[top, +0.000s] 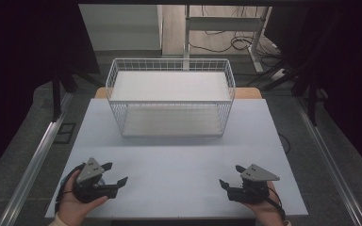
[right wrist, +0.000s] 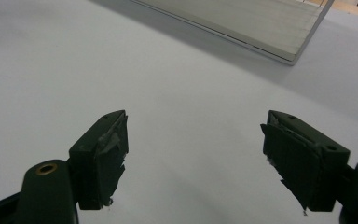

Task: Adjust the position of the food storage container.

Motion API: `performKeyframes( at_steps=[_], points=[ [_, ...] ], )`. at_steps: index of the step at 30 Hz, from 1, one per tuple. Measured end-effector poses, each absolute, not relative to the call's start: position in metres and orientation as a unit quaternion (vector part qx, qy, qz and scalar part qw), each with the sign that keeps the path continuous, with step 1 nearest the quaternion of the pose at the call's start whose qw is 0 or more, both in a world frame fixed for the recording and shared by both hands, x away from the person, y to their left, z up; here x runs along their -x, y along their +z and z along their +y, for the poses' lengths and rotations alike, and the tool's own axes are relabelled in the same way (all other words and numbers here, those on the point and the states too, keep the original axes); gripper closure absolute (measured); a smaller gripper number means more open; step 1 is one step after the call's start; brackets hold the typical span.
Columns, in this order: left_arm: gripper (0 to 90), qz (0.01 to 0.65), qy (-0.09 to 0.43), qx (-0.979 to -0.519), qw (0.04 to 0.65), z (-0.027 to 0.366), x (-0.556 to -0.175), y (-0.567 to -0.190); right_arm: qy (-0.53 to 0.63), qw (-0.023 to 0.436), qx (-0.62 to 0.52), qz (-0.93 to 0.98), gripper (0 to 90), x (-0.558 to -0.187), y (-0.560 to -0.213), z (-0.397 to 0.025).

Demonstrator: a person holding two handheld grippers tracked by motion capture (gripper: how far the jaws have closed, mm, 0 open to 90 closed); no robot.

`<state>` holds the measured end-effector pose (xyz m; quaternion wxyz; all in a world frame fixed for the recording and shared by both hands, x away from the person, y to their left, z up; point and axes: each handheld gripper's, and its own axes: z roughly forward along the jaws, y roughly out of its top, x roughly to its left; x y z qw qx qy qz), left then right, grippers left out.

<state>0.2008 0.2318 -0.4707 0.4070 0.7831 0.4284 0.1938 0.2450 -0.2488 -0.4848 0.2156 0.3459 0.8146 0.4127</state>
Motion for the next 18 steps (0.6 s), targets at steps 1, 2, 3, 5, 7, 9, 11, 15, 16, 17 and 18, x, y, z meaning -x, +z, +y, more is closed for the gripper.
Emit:
performKeyframes(
  at_steps=[1,2,3,5,7,9,11,15,16,17,18],
  points=[
    [26.1,0.436,0.194,-0.780,0.405,0.239,-0.199,-0.469,0.413,0.215,-0.347,0.814,22.3,-0.245,-0.485,-0.249],
    [26.7,0.442,0.194,-0.777,0.403,0.245,-0.197,-0.467,0.412,0.215,-0.347,0.815,22.3,-0.244,-0.485,-0.250],
    [27.4,0.448,0.196,-0.775,0.400,0.251,-0.195,-0.466,0.412,0.215,-0.347,0.815,22.3,-0.244,-0.485,-0.251],
    [28.0,0.452,0.198,-0.774,0.397,0.257,-0.193,-0.464,0.413,0.215,-0.350,0.813,22.3,-0.244,-0.485,-0.251],
    [29.8,0.460,0.198,-0.773,0.389,0.268,-0.187,-0.461,0.414,0.215,-0.353,0.811,22.3,-0.245,-0.484,-0.252],
    [30.5,0.460,0.198,-0.775,0.386,0.270,-0.184,-0.460,0.414,0.215,-0.354,0.811,22.3,-0.245,-0.483,-0.253],
    [36.2,0.457,0.198,-0.786,0.366,0.278,-0.179,-0.461,0.415,0.217,-0.354,0.810,22.3,-0.244,-0.482,-0.253],
    [48.5,0.461,0.193,-0.797,0.339,0.289,-0.175,-0.465,0.412,0.216,-0.358,0.809,22.3,-0.245,-0.483,-0.254],
    [51.9,0.462,0.187,-0.803,0.327,0.297,-0.171,-0.468,0.410,0.215,-0.360,0.810,22.3,-0.246,-0.484,-0.254],
    [55.8,0.464,0.184,-0.804,0.323,0.301,-0.169,-0.469,0.409,0.215,-0.360,0.811,22.3,-0.246,-0.484,-0.254],
    [60.1,0.467,0.181,-0.804,0.321,0.304,-0.166,-0.470,0.408,0.214,-0.360,0.811,22.3,-0.246,-0.485,-0.254]
  ],
)
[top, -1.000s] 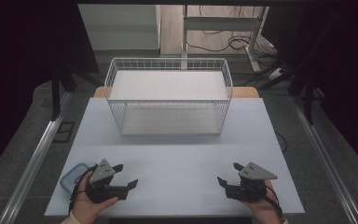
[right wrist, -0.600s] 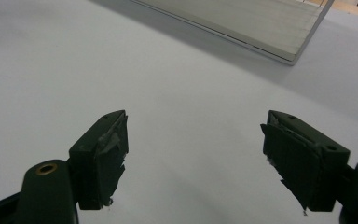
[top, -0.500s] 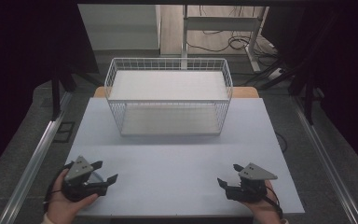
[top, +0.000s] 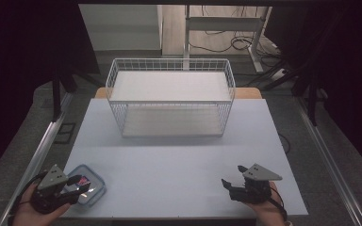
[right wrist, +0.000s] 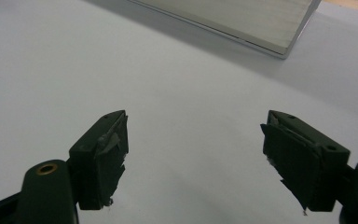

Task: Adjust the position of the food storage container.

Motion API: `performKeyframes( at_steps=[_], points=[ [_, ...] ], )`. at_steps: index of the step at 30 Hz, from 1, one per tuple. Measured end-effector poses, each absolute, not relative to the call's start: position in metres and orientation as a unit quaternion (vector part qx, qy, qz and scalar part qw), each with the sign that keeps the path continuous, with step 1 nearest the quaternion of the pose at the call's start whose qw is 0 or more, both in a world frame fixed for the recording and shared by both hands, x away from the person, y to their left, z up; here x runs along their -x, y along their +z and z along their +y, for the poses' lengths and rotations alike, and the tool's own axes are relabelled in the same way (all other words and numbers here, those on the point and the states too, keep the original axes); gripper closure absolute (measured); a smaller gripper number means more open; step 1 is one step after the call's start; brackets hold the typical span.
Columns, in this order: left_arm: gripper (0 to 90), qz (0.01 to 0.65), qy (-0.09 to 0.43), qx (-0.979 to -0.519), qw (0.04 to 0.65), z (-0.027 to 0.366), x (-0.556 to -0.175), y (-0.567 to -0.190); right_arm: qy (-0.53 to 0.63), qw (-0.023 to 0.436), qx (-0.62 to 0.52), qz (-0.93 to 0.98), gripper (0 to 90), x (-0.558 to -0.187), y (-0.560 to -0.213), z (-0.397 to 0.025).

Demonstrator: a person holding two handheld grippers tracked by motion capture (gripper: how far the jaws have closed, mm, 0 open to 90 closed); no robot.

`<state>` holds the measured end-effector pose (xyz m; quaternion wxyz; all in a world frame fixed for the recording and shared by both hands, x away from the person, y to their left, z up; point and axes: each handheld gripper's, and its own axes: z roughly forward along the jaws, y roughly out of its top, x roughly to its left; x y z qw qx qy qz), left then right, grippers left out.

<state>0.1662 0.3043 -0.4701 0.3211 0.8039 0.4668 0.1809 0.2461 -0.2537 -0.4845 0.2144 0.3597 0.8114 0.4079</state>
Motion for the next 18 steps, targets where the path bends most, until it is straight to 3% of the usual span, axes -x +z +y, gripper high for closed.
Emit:
performKeyframes(
  at_steps=[10,14,18],
  points=[
    [89.5,0.488,0.145,-0.816,0.274,0.330,-0.146,-0.480,0.403,0.217,-0.366,0.810,22.3,-0.246,-0.484,-0.255],
    [89.8,0.474,0.122,-0.844,0.219,0.325,-0.145,-0.499,0.401,0.217,-0.367,0.811,22.3,-0.246,-0.485,-0.255],
    [89.8,0.464,0.111,-0.851,0.217,0.318,-0.150,-0.508,0.399,0.217,-0.369,0.811,22.3,-0.247,-0.486,-0.255]
  ],
)
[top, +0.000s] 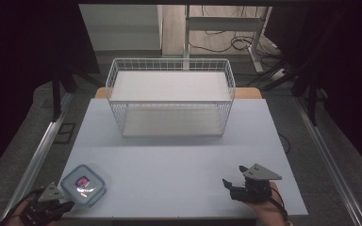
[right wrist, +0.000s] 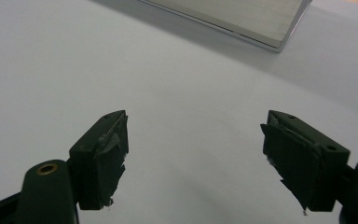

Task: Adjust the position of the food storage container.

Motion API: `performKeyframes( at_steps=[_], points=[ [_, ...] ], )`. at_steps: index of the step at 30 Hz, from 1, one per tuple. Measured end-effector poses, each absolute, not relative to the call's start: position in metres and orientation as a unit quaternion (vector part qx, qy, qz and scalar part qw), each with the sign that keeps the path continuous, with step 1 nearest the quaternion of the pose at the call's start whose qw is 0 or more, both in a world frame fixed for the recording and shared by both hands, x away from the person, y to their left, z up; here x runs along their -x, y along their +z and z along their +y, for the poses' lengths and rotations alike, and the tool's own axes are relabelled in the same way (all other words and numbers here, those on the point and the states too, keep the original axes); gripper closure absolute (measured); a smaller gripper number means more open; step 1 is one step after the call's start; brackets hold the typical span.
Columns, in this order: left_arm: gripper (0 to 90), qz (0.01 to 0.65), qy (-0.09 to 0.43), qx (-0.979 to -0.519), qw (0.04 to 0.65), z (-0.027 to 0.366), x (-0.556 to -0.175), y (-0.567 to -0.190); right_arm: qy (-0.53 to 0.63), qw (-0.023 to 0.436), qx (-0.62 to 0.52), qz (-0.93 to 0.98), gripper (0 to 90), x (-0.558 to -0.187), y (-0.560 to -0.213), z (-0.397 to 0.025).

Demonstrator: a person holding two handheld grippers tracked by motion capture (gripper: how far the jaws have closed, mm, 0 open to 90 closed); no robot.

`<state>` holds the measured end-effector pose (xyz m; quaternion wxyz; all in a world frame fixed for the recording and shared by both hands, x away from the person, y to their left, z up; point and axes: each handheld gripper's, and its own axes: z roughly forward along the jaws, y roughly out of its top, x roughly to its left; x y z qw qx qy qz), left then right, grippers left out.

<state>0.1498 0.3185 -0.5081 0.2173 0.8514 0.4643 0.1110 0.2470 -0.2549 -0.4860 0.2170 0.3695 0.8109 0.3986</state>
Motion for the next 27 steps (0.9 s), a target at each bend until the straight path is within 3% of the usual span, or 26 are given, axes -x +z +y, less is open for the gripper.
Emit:
performKeyframes(
  at_steps=[10,19,27],
  points=[
    [89.7,0.450,0.102,-0.858,0.224,0.303,-0.166,-0.508,0.395,0.215,-0.371,0.812,22.4,-0.248,-0.488,-0.255],
    [89.7,0.416,0.091,-0.873,0.236,0.262,-0.192,-0.514,0.392,0.215,-0.371,0.814,22.4,-0.248,-0.488,-0.256],
    [89.4,0.416,0.092,-0.871,0.245,0.257,-0.195,-0.513,0.392,0.216,-0.374,0.812,22.3,-0.248,-0.487,-0.257]
  ],
)
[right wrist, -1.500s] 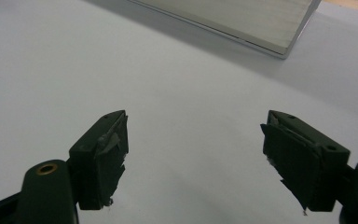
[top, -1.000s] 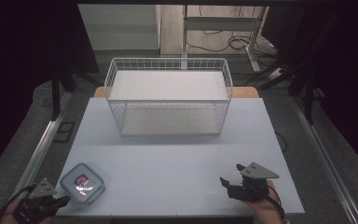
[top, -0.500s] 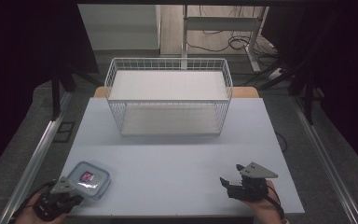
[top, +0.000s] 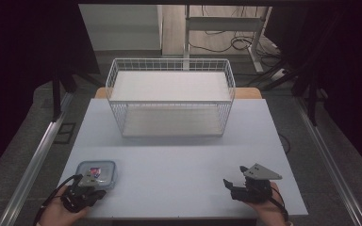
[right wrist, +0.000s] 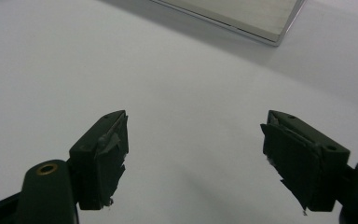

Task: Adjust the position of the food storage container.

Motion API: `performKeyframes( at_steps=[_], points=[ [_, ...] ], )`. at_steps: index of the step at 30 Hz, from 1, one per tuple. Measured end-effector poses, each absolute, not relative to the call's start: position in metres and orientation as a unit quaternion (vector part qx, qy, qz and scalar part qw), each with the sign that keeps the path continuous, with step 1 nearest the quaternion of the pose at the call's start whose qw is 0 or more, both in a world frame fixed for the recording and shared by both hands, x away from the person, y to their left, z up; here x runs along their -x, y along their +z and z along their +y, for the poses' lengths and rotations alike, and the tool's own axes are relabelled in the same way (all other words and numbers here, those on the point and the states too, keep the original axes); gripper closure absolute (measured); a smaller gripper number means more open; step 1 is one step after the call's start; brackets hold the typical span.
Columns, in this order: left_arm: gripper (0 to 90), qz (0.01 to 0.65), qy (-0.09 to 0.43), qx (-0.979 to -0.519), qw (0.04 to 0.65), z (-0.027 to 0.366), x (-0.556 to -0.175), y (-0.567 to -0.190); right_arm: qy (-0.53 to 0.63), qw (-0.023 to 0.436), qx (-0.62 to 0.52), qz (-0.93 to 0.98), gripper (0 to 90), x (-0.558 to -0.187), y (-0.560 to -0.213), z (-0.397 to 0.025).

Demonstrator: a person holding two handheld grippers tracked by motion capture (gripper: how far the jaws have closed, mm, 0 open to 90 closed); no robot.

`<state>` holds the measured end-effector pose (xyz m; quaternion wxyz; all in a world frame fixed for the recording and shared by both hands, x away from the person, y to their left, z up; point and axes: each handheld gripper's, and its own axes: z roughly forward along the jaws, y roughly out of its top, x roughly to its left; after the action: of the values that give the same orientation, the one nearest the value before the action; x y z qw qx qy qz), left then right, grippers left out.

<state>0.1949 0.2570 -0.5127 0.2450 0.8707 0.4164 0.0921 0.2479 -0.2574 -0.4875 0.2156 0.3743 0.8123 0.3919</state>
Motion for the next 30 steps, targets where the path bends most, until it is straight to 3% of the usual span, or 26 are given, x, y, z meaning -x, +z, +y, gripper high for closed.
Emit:
performKeyframes(
  at_steps=[10,16,30],
  points=[
    [89.2,0.479,0.128,-0.817,0.293,0.318,-0.182,-0.485,0.389,0.215,-0.373,0.814,22.4,-0.248,-0.488,-0.256],
    [89.3,0.530,0.151,-0.787,0.279,0.350,-0.191,-0.486,0.389,0.215,-0.374,0.814,22.3,-0.248,-0.488,-0.256],
    [89.3,0.555,0.120,-0.779,0.265,0.362,-0.212,-0.513,0.385,0.214,-0.376,0.815,22.3,-0.248,-0.490,-0.256]
  ],
)
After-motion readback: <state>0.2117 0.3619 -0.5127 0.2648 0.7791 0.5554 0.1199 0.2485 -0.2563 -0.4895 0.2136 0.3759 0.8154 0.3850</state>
